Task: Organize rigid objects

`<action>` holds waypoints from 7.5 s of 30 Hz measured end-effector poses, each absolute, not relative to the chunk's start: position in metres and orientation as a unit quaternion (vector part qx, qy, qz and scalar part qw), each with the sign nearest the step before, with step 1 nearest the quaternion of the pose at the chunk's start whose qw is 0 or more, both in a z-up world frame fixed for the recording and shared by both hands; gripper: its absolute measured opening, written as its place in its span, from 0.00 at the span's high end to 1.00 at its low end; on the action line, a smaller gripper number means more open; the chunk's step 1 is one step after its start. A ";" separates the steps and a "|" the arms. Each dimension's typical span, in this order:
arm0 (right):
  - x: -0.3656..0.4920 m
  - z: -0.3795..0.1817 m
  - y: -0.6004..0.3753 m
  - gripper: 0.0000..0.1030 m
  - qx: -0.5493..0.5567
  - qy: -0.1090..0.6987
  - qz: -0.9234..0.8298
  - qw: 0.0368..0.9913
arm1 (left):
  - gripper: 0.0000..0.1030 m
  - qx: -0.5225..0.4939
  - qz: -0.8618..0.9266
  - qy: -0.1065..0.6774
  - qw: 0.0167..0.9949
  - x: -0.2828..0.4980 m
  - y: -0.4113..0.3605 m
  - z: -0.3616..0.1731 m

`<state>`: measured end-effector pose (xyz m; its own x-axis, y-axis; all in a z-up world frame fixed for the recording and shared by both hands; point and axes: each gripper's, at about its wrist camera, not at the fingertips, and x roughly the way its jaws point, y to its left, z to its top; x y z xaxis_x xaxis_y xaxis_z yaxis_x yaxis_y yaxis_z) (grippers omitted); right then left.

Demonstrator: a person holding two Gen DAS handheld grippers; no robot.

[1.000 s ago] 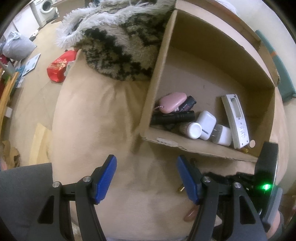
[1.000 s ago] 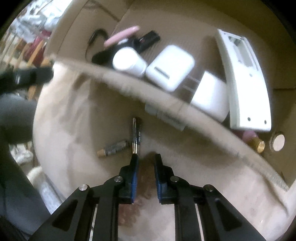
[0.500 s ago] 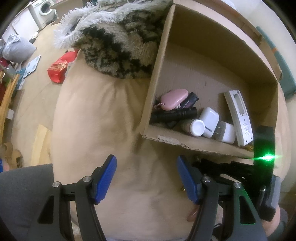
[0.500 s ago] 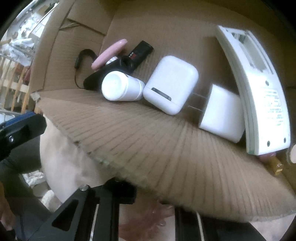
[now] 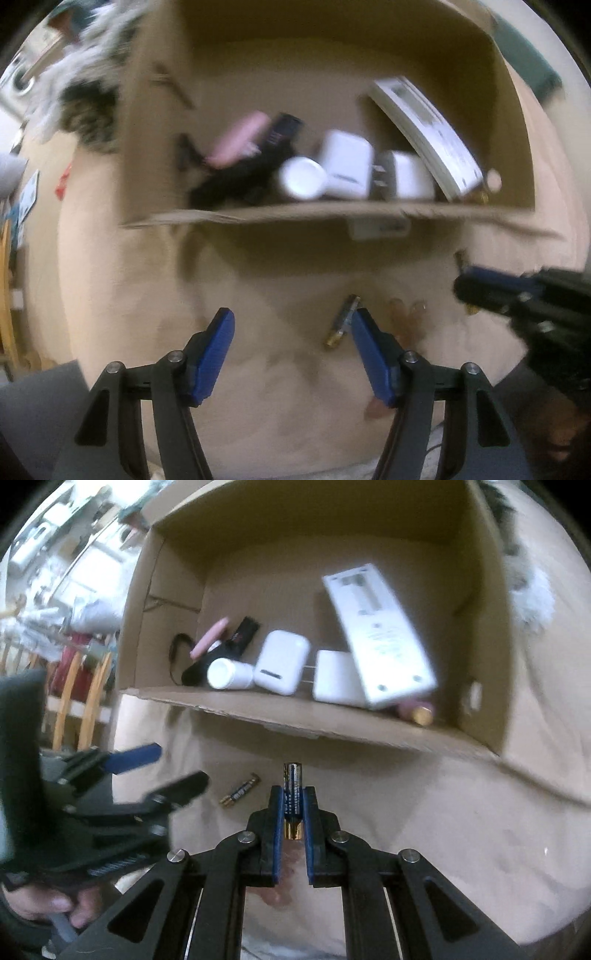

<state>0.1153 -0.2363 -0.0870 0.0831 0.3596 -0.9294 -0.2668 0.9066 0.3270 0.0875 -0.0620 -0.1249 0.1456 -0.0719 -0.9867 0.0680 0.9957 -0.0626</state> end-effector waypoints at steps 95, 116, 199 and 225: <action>0.206 -0.082 -0.200 0.43 0.071 0.577 0.219 0.784 | 0.39 -0.022 0.025 0.566 0.824 0.179 -0.042 -0.086; 0.186 -0.059 -0.211 0.35 0.082 0.564 0.191 0.799 | 0.38 -0.011 0.006 0.547 0.837 0.146 -0.038 -0.040; 0.133 -0.126 -0.176 0.35 0.067 0.632 0.164 0.754 | 0.84 -0.025 -0.005 0.630 0.776 0.070 -0.035 -0.065; 0.116 -0.136 -0.162 0.52 -0.001 0.641 0.155 0.752 | 0.84 -0.047 0.035 0.617 0.785 0.068 -0.007 -0.094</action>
<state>0.1156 -0.1618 -0.1355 0.1310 0.2319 -0.9639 -0.2348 0.9519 0.1971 0.0683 -0.0075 -0.0942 0.2363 -0.0025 -0.9717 -0.1129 0.9932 -0.0301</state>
